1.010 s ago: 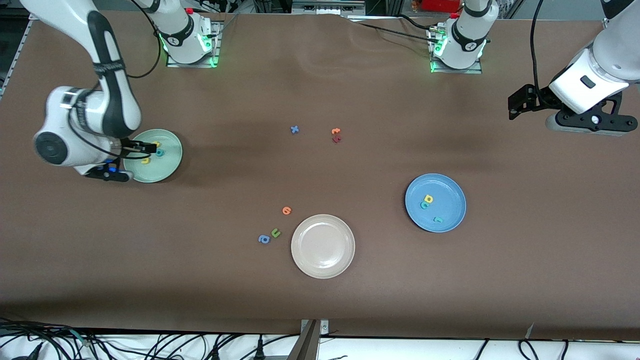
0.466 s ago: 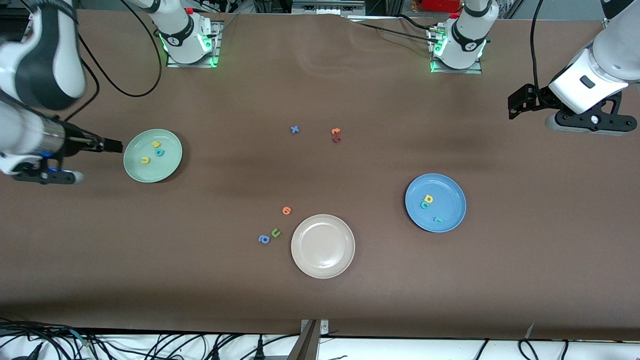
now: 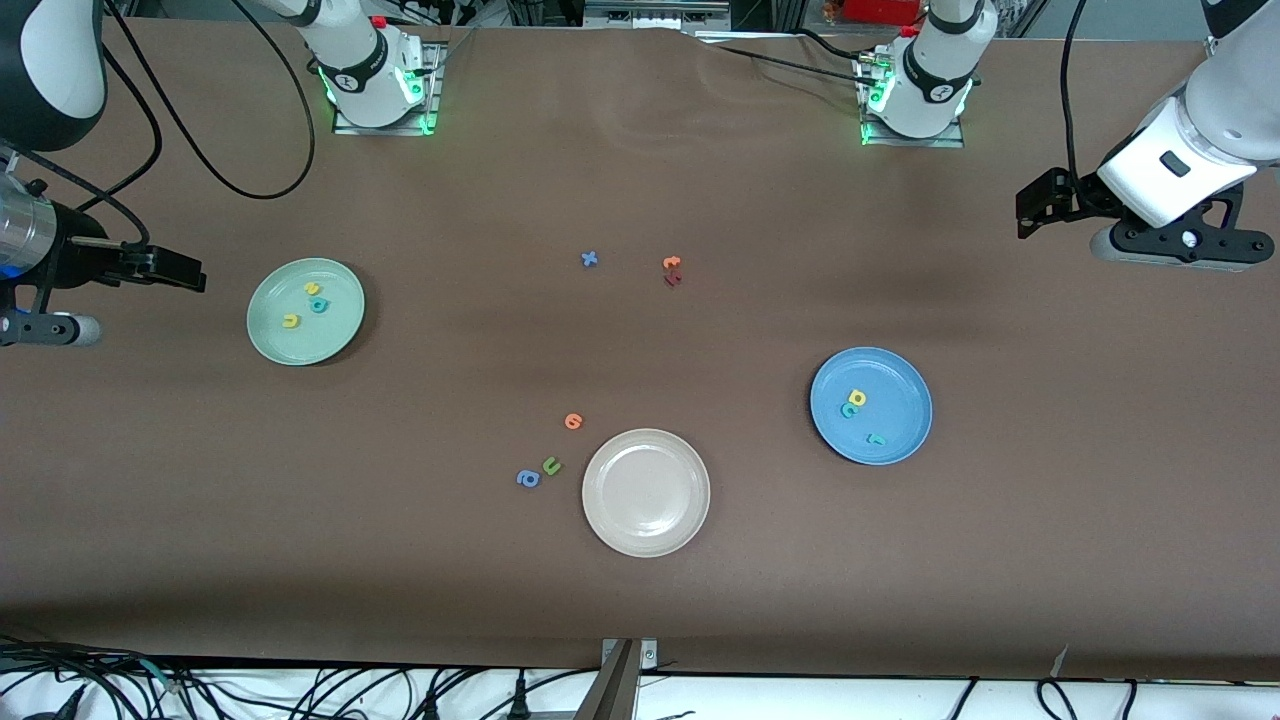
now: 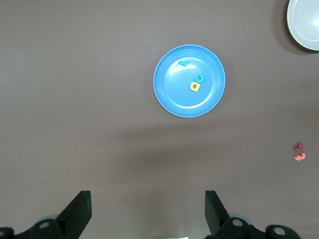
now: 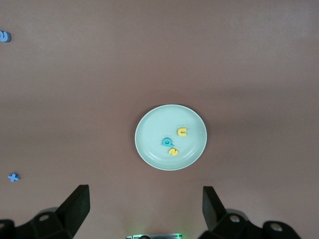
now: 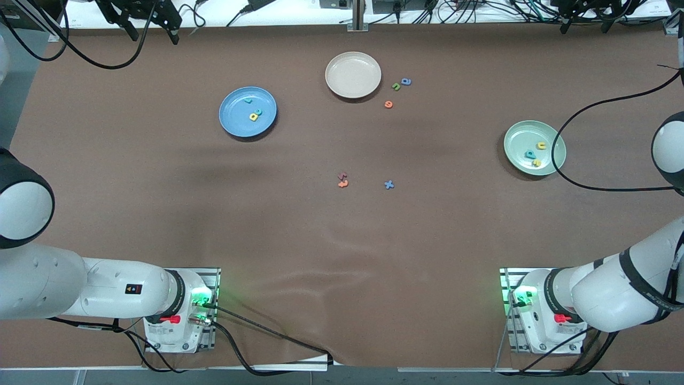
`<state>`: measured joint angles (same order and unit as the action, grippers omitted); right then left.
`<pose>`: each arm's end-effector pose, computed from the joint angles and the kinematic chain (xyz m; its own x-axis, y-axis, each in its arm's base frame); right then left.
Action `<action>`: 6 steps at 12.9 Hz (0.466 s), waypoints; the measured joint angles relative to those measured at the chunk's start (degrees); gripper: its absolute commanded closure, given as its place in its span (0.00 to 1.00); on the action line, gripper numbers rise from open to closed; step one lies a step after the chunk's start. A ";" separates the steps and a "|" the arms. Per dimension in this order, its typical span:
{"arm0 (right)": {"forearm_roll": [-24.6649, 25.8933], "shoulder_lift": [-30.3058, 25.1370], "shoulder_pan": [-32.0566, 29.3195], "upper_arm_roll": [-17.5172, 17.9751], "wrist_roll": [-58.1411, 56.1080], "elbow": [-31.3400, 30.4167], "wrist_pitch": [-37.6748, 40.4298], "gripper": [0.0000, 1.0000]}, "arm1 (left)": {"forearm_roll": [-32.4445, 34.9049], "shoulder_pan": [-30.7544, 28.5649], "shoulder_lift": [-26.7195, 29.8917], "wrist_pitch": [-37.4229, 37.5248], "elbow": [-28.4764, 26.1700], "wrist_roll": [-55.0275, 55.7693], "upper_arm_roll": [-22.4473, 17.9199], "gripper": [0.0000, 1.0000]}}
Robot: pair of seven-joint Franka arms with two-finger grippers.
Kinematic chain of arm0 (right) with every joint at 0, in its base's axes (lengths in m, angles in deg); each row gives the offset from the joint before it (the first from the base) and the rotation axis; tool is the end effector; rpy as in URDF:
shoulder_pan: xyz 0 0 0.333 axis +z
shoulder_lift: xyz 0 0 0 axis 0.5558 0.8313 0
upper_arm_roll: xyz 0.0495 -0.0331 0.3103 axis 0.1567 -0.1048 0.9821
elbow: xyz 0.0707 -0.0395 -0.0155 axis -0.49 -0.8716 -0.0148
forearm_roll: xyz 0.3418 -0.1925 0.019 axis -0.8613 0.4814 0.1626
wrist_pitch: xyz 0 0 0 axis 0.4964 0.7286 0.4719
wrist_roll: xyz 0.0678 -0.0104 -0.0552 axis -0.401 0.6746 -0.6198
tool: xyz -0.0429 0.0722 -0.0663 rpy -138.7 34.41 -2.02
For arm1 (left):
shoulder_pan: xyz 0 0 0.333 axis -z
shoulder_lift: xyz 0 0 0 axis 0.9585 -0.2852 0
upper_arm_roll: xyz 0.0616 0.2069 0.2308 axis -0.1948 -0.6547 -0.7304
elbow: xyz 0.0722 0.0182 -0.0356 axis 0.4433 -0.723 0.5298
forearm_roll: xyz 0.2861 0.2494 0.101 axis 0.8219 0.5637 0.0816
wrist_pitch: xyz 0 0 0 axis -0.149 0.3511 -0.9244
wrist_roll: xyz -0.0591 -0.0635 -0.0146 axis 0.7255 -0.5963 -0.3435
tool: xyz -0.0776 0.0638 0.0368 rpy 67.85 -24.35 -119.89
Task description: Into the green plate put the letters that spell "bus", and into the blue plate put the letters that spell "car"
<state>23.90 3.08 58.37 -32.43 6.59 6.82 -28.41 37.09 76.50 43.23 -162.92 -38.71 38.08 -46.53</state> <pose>0.6053 0.0054 0.5558 0.9824 -0.0513 -0.1799 -0.0438 -0.9980 0.0456 0.5407 -0.0682 0.5992 0.9898 -0.0946 -0.1064 -0.0977 -0.9949 -0.0238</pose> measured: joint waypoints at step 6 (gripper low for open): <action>1.91 -1.39 -18.33 17.13 0.01 0.96 -0.69 0.00 | 0.00 0.01 0.00 0.00 0.00 0.00 0.04 0.00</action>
<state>25.80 1.70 40.04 -15.30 6.61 7.78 -29.11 37.09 76.51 43.23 -162.92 -38.70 38.08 -46.48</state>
